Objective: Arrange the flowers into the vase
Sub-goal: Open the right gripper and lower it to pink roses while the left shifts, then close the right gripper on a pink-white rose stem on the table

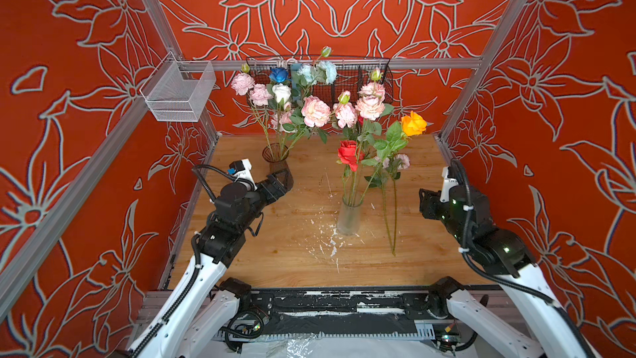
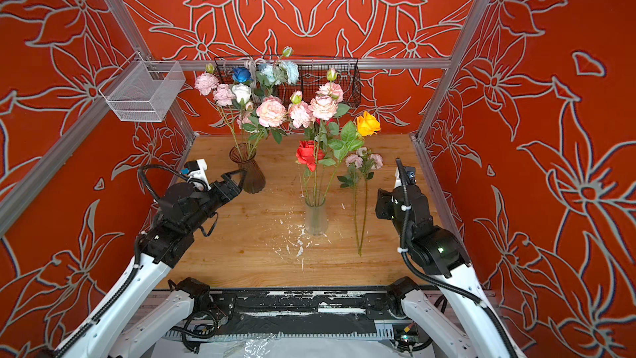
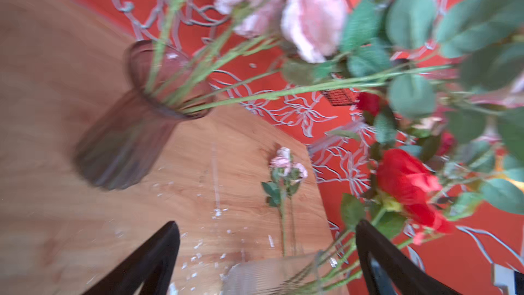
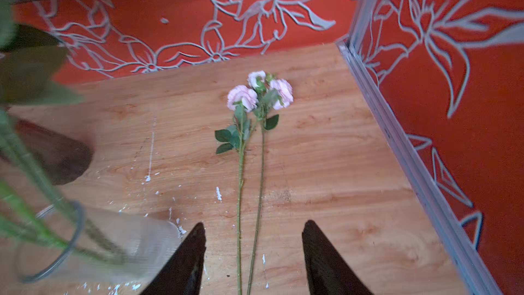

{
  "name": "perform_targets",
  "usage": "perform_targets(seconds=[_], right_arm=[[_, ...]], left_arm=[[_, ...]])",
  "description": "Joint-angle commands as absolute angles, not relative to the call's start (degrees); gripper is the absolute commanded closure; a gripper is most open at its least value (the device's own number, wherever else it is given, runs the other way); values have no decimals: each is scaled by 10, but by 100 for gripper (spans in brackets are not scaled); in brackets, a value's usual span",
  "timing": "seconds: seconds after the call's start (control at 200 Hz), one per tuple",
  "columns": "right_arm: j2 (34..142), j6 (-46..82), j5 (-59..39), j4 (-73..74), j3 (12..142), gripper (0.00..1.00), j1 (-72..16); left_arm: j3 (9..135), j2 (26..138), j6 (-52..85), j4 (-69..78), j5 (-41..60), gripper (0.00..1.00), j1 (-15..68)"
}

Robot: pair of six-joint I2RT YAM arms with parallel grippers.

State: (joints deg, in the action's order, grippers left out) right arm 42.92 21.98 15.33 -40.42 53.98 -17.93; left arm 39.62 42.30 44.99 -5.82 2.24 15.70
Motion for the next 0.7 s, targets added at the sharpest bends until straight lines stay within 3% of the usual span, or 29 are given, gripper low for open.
perform_targets(seconds=[0.0,0.07,0.18,0.29,0.385,0.696], right_arm=[[487,254,39,-352,506,53,-108],[559,262,13,-315,501,59,-86],[694,280,-28,-257,532,59,-56],[854,258,22,-264,648,49,-54],[974,228,-32,-317,754,47,-41],[1080,194,-50,-337,778,49,-40]], left_arm=[[350,429,499,-90,-23,4,155],[324,444,531,-74,0,4,155],[270,486,576,14,67,4,156],[238,522,597,90,83,4,156],[247,546,587,106,78,3,155],[253,630,613,188,105,2,153]])
